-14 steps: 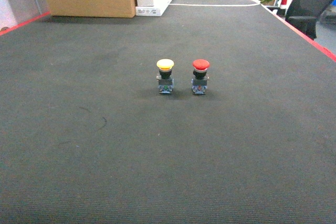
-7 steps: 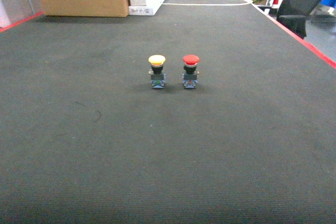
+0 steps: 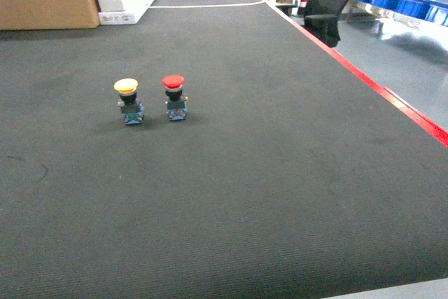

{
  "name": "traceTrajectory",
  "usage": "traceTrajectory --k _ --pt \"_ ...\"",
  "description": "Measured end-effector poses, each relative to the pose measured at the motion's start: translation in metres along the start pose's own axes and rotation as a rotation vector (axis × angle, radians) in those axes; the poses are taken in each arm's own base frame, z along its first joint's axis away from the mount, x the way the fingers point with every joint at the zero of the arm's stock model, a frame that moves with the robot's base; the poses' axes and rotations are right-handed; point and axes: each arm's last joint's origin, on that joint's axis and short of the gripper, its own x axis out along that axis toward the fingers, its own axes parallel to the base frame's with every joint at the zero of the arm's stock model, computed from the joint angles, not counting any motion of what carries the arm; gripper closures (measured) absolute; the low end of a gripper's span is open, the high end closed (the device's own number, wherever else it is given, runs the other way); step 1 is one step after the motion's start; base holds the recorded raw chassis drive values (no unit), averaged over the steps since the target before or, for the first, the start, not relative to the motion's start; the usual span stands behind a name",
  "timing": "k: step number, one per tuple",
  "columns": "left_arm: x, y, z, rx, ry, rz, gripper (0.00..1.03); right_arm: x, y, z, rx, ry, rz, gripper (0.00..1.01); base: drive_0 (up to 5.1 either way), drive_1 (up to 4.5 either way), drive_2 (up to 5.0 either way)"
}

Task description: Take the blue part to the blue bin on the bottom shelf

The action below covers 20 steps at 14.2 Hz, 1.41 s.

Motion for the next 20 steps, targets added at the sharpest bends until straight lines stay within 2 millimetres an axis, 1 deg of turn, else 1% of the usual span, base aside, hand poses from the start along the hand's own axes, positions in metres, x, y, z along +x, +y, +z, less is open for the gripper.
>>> traceTrajectory --k 20 --pt "0.0000 -0.0001 0.0000 0.000 0.000 0.000 0.59 0.0000 0.0000 0.0000 0.000 0.000 0.000 0.03 -1.6 -1.58 -1.6"
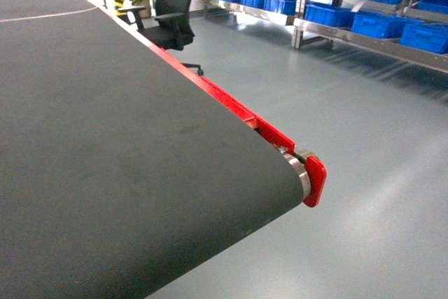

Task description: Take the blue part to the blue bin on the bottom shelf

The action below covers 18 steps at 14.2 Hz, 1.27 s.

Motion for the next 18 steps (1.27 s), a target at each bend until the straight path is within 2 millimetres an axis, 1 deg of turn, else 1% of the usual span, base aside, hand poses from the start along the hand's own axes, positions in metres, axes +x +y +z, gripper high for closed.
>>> traceTrajectory --k 18 --pt "0.0000 0.0000 0.0000 0.000 0.000 0.000 0.59 0.0000 0.0000 0.0000 0.000 0.000 0.000 0.03 -1.6 -1.63 -1.6"
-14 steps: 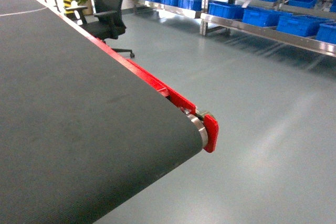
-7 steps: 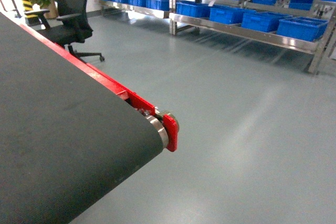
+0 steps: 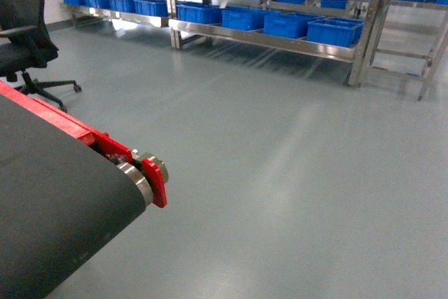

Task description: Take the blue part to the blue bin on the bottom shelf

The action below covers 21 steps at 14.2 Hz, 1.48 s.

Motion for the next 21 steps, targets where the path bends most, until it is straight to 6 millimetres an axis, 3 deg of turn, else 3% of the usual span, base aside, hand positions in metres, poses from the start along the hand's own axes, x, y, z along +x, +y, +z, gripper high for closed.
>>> traceTrajectory --k 21 --pt "0.0000 0.0000 0.0000 0.000 0.000 0.000 0.59 0.0000 0.0000 0.0000 0.000 0.000 0.000 0.03 -1.6 -1.59 -1.6"
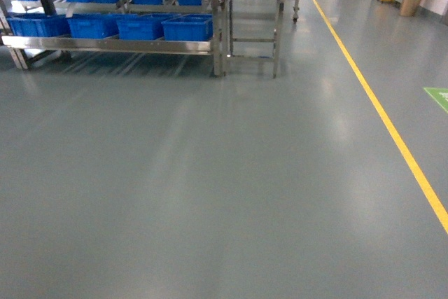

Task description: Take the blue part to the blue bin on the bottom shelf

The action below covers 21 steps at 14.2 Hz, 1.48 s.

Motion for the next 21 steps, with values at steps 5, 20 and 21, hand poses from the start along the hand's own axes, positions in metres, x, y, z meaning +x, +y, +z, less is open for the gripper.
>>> traceTrajectory --k 5,20,21 --pt "0.0002 -0.0001 -0.0001 0.001 0.001 0.000 0.59 0.0000 0.0000 0.0000 0.000 0.000 0.000 0.03 -0.5 -0.49 -0.5" --pt "0.0000 0.0000 -0.0001 0.000 0.001 0.000 0.59 0.0000 0.0000 0.0001 0.000 -0.001 0.000 0.03 0.0 1.89 -1.9" --pt "-0.0001 0.0000 0.0001 -0.001 -0.001 0.000 0.59 0.0000 0.0000 0.0000 0.000 0.000 0.000 0.03 0.0 4.05 -4.0"
